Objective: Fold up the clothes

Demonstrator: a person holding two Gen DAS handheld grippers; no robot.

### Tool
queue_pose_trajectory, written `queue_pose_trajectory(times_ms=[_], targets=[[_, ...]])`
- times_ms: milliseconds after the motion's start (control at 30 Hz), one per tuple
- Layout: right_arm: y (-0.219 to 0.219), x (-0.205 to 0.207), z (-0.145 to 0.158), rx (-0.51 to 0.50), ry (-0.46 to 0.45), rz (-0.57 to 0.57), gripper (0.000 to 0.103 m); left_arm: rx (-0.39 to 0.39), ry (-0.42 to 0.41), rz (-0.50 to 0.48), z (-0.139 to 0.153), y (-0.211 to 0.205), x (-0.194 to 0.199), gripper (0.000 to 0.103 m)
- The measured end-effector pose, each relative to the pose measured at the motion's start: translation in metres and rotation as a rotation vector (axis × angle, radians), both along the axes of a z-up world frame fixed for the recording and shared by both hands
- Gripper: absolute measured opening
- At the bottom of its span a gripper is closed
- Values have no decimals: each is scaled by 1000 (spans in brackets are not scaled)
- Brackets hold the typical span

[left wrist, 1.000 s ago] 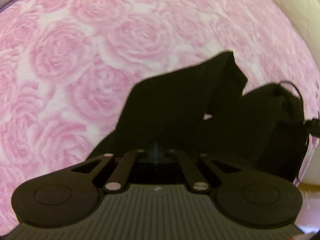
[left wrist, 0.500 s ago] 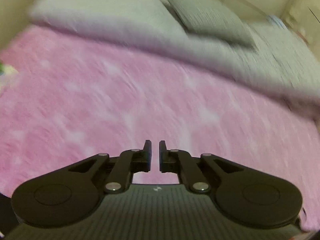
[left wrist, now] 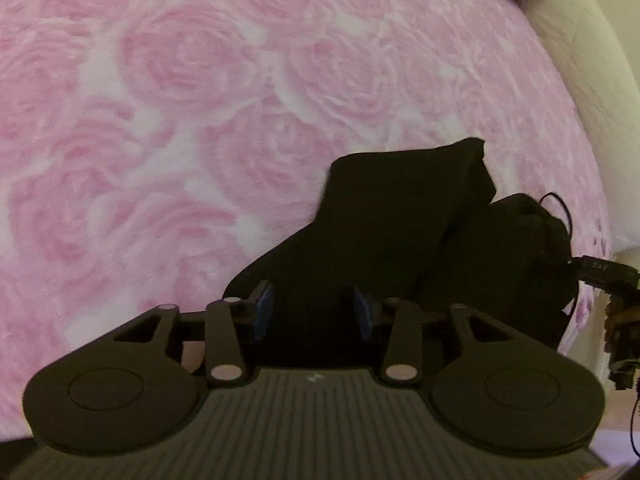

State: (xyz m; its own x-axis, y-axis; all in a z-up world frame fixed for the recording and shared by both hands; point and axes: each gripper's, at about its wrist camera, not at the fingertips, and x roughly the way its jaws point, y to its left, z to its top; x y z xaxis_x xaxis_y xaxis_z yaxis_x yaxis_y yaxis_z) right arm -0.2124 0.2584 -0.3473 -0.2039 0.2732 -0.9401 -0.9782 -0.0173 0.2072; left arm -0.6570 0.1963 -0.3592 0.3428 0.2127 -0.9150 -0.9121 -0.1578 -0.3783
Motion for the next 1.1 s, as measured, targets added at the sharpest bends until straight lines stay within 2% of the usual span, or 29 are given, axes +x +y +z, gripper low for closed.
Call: queue_pose_trajectory(times_ms=[33, 100, 133, 200, 267, 300, 367, 467, 500, 567, 633, 700, 767, 800, 900, 1000, 1100], targets=[[0, 0, 0, 1, 0, -1, 30, -2, -34, -10, -6, 2, 3, 31], [-1, -1, -1, 3, -2, -2, 30, 41, -92, -44, -5, 0, 13, 2], [-1, -2, -1, 4, -4, -1, 30, 67, -90, -58, 0, -2, 17, 2], [-2, -5, 3, 20, -20, 21, 30, 149, -70, 22, 21, -13, 7, 1], [-2, -9, 9, 51, -39, 50, 29, 280, -53, 245, 64, -33, -32, 1], [-4, -14, 18, 99, -54, 77, 28, 346, -25, 357, 89, -45, -54, 1], [-5, -25, 35, 191, -77, 130, 26, 522, 110, 568, 155, -81, -99, 1], [24, -56, 52, 269, -1, 159, 24, 692, 294, 742, 234, -113, -154, 5], [33, -66, 57, 295, 24, 169, 24, 727, 332, 769, 249, -116, -169, 9], [52, -87, 68, 347, 75, 188, 24, 744, 399, 785, 255, -104, -201, 35], [71, -108, 79, 399, 126, 207, 26, 660, 472, 819, 235, -84, -234, 37], [91, -129, 88, 442, 172, 224, 33, 474, 466, 901, 190, -65, -267, 36], [120, -155, 66, 365, 136, 206, 44, 296, 438, 976, 147, -63, -284, 28], [130, -163, 59, 317, 101, 197, 49, 245, 426, 999, 132, -71, -285, 28], [135, -157, 52, 293, 64, 176, 49, 200, 390, 986, 99, -104, -260, 30], [112, -126, 46, 245, 47, 168, 49, 97, 395, 962, 75, -138, -225, 30], [78, -73, 34, 148, 97, 77, 49, 59, 274, 954, 68, -173, -189, 30]])
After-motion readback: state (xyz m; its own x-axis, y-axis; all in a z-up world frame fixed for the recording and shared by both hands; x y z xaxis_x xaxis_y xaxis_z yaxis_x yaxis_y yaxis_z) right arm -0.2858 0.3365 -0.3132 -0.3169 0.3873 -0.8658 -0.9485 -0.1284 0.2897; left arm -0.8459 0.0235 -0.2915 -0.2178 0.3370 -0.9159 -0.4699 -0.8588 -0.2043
